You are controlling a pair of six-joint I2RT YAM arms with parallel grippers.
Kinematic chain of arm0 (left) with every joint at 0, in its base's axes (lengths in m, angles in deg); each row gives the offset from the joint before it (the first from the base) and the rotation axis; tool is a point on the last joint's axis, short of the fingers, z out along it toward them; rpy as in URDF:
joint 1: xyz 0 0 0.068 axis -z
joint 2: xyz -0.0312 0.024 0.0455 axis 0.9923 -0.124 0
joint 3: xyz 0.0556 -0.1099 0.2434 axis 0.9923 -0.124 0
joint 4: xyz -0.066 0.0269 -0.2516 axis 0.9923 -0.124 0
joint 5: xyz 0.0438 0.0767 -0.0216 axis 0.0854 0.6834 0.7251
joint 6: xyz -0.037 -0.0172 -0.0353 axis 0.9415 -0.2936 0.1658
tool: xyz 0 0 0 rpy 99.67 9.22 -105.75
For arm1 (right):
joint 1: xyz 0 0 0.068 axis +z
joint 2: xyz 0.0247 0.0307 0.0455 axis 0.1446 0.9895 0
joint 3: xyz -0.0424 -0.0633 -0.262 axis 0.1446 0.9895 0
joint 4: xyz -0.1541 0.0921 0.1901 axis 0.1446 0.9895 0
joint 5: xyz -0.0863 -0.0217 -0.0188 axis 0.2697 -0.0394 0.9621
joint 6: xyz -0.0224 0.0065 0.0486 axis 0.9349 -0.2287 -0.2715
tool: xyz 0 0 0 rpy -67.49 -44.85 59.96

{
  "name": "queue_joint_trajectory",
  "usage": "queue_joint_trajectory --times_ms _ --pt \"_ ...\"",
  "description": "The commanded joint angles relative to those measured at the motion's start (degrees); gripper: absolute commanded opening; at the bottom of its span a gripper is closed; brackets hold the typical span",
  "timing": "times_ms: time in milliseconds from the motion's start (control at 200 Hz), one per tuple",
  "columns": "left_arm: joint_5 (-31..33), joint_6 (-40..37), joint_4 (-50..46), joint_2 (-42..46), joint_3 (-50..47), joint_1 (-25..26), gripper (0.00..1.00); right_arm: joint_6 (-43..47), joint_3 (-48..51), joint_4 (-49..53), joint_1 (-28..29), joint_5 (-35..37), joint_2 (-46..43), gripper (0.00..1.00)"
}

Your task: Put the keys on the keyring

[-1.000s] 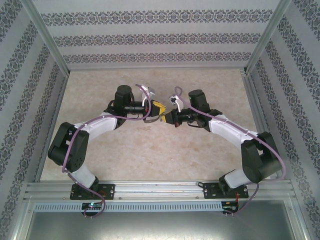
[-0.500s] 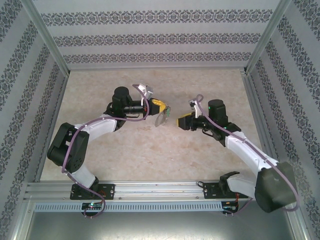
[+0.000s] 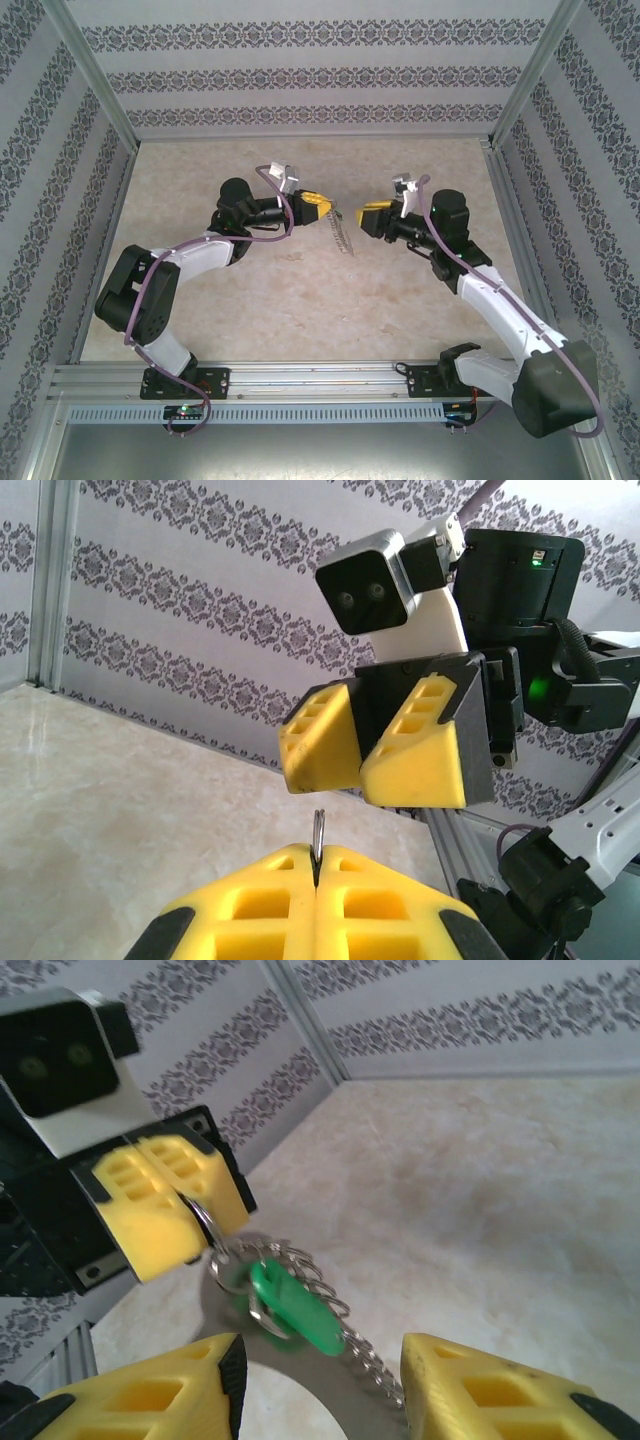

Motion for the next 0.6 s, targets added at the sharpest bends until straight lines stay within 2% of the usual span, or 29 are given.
queue_joint_trajectory --times_ms 0,365,595 --pt "-0.4 4.0 8.2 -1.4 -0.2 0.2 0.00 -1.0 -2.9 -6.3 1.8 -2.5 2.0 0.46" --pt "-0.9 5.1 9.1 -2.1 0.0 0.2 0.00 -0.8 -7.5 -9.1 5.1 -4.5 9.2 0.44" --pt "-1.0 5.0 8.9 -1.9 -0.2 0.2 0.00 -0.9 -7.4 -9.8 5.8 -5.4 10.6 0.29"
